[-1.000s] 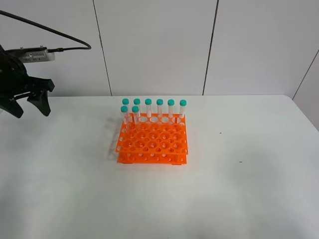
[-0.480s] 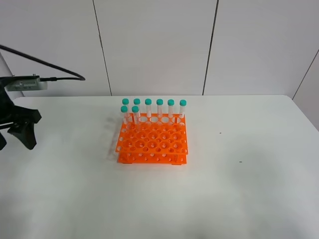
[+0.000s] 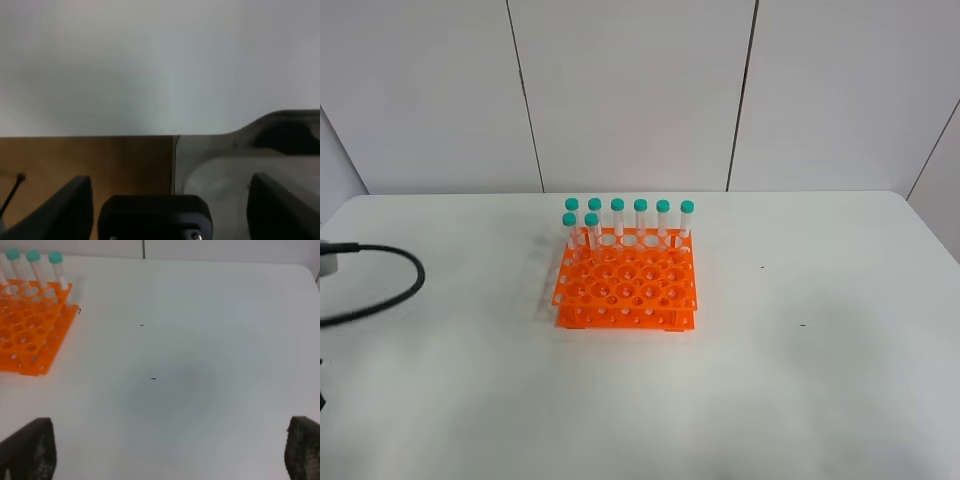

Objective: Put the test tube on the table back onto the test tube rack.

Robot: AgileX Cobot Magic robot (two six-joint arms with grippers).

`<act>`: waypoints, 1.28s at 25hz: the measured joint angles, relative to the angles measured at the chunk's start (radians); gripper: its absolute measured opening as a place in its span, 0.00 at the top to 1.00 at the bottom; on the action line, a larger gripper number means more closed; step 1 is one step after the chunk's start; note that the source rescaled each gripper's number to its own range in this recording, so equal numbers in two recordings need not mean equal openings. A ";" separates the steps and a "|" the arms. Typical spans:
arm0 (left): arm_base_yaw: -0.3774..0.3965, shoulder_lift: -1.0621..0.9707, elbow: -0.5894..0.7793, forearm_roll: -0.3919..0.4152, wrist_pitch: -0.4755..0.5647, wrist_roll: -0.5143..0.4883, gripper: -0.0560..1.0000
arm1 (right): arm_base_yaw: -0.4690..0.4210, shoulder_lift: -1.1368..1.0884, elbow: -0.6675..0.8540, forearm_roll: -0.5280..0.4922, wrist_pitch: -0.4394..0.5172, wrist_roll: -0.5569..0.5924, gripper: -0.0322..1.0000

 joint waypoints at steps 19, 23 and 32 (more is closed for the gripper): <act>0.000 -0.750 0.154 -0.005 -0.066 0.000 0.05 | 0.000 0.000 0.000 0.000 0.000 0.000 0.00; 0.000 -0.871 0.154 -0.005 -0.066 0.000 0.05 | 0.000 0.000 0.000 0.000 0.000 0.000 0.00; 0.000 -0.927 0.155 -0.005 -0.066 -0.007 0.05 | 0.000 0.000 0.000 0.000 0.000 0.000 0.00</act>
